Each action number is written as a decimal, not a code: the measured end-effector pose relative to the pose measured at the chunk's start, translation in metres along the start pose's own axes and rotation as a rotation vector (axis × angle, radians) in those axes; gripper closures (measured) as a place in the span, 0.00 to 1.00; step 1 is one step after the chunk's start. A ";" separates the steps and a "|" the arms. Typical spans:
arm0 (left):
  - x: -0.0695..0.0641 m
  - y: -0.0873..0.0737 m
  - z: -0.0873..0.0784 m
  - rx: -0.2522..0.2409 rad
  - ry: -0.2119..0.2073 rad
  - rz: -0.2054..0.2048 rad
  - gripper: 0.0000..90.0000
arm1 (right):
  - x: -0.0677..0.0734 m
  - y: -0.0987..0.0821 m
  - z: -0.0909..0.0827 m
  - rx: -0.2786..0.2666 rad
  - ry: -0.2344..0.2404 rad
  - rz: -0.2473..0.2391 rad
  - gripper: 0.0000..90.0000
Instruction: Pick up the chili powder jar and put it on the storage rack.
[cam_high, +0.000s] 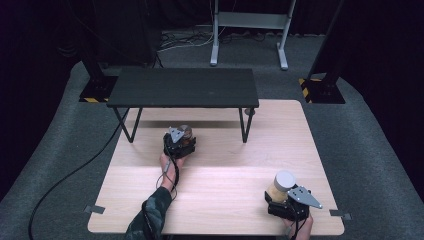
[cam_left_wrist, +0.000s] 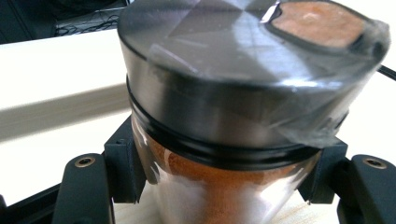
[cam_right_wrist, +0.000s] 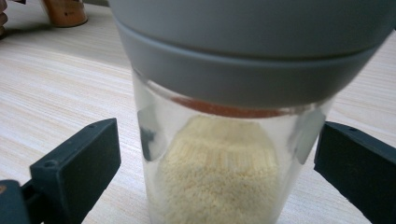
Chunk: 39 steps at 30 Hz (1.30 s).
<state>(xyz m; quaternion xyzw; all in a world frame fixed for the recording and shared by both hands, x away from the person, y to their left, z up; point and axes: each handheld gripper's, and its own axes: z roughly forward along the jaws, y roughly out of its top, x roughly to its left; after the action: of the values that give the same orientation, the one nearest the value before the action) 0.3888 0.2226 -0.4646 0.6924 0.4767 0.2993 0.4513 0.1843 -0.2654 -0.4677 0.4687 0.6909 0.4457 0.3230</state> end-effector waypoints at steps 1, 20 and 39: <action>0.000 0.000 0.000 -0.001 -0.001 -0.002 0.35 | 0.000 0.000 0.000 0.000 0.000 -0.001 0.00; 0.005 0.010 -0.018 -0.029 -0.013 0.017 0.35 | -0.001 0.001 0.000 0.004 0.002 0.001 0.00; 0.007 0.018 -0.028 -0.028 -0.053 0.030 0.35 | -0.001 0.001 0.001 0.005 0.002 0.001 0.00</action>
<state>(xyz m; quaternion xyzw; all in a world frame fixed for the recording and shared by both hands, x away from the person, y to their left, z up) 0.3749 0.2363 -0.4366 0.7007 0.4501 0.2942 0.4689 0.1853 -0.2657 -0.4672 0.4692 0.6922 0.4447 0.3209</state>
